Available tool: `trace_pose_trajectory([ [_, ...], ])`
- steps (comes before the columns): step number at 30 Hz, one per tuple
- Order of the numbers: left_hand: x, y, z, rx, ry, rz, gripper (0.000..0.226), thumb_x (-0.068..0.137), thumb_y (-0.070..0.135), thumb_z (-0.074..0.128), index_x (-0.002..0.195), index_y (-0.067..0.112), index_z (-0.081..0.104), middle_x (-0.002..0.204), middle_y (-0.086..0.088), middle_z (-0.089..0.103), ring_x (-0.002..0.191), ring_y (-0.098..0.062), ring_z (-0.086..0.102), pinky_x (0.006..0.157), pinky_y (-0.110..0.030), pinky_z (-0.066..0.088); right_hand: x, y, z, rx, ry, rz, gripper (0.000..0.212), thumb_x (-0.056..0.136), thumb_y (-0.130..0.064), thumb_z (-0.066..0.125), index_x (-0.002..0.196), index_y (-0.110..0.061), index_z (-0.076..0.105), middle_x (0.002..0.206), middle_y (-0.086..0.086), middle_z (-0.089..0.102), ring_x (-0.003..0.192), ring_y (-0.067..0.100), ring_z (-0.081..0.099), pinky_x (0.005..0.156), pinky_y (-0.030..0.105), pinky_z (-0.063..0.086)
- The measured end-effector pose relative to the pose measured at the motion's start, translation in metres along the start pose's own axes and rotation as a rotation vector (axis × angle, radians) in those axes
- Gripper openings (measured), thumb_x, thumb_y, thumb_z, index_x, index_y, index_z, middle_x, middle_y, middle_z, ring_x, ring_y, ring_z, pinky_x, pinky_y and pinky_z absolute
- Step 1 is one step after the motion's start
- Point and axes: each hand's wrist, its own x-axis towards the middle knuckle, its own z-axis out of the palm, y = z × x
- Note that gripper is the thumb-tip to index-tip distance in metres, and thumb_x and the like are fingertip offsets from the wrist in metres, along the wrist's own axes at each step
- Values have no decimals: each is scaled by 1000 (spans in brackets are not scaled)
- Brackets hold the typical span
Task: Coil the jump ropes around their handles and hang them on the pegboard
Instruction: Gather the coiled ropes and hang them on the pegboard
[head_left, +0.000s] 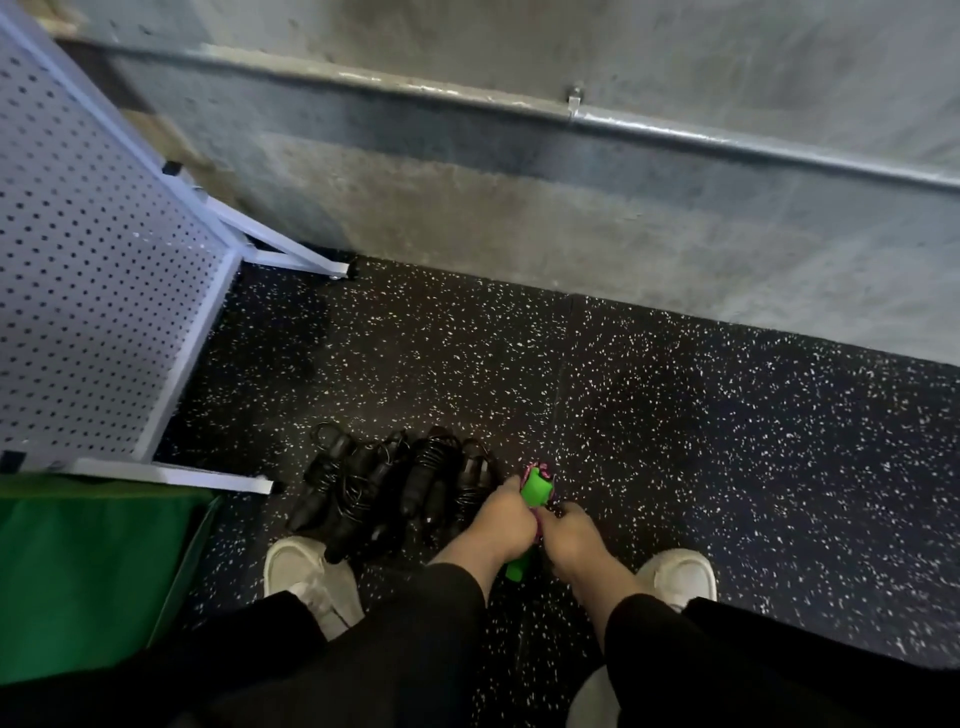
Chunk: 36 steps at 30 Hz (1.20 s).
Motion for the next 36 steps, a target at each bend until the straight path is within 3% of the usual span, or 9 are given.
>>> trace_pose_trajectory([
  [6, 5, 4, 7, -121, -34, -25, 32, 99, 19, 46, 125, 17, 64, 115, -10, 70, 106, -26, 66, 97, -40, 54, 7, -5, 6, 239, -68, 31, 32, 101, -33, 57, 125, -11, 59, 109, 10, 70, 89, 20, 64, 68, 29, 50],
  [9, -7, 21, 6, -234, -66, 0, 28, 100, 19, 46, 121, 19, 65, 96, -2, 69, 82, -15, 63, 68, -27, 55, 11, 4, 3, 384, 30, -15, 24, 99, -27, 63, 114, -9, 64, 89, 9, 69, 67, 16, 61, 50, 22, 46],
  [11, -11, 36, 6, -254, -70, 21, 29, 106, 19, 41, 126, 22, 62, 97, 1, 67, 77, -10, 57, 58, -20, 45, 10, 4, -3, 522, 93, -53, 24, 97, -30, 67, 111, -10, 65, 91, 14, 73, 74, 26, 70, 62, 33, 59],
  [14, -17, 58, 6, -218, -51, 115, 43, 105, 20, 40, 146, 26, 52, 128, -4, 67, 105, -14, 62, 87, -27, 53, 5, -7, -16, 677, 78, -105, 21, 98, -27, 66, 114, -15, 66, 101, 16, 76, 95, 37, 73, 89, 58, 58],
  [19, -50, 97, -16, -270, 86, 269, 45, 105, 13, 43, 149, 18, 50, 142, 1, 59, 126, -15, 58, 111, -31, 44, -17, -46, -44, 853, 80, -293, 22, 98, -25, 64, 119, -17, 65, 108, 12, 76, 100, 33, 73, 92, 52, 58],
  [26, -127, 138, -98, -312, 618, 588, 23, 100, 19, 54, 107, 18, 76, 98, 1, 77, 90, -17, 70, 84, -32, 55, -86, -134, -81, 776, -21, -700, 22, 95, -20, 69, 115, -14, 65, 112, 14, 74, 108, 35, 69, 96, 50, 55],
  [29, -166, 154, -157, -397, 802, 635, 26, 101, 28, 58, 120, 14, 70, 115, -1, 73, 106, -17, 66, 95, -31, 50, -144, -185, -97, 675, -98, -878, 36, 79, -38, 78, 111, -24, 69, 113, 11, 74, 110, 31, 69, 103, 55, 51],
  [32, -206, 166, -204, -494, 621, 595, 61, 94, 56, 61, 141, 16, 57, 137, 2, 62, 124, -15, 58, 111, -39, 44, -205, -232, -106, 555, -240, -1040, 27, 91, -23, 72, 117, -21, 66, 112, 7, 75, 103, 22, 70, 95, 48, 56],
  [36, -268, 166, -237, -665, 368, 766, 45, 101, 55, 52, 127, 22, 67, 118, 2, 75, 113, -20, 69, 98, -46, 53, -289, -270, -114, 346, -391, -1239, 29, 99, -12, 58, 128, -15, 61, 113, 2, 74, 100, 16, 71, 81, 32, 59],
])
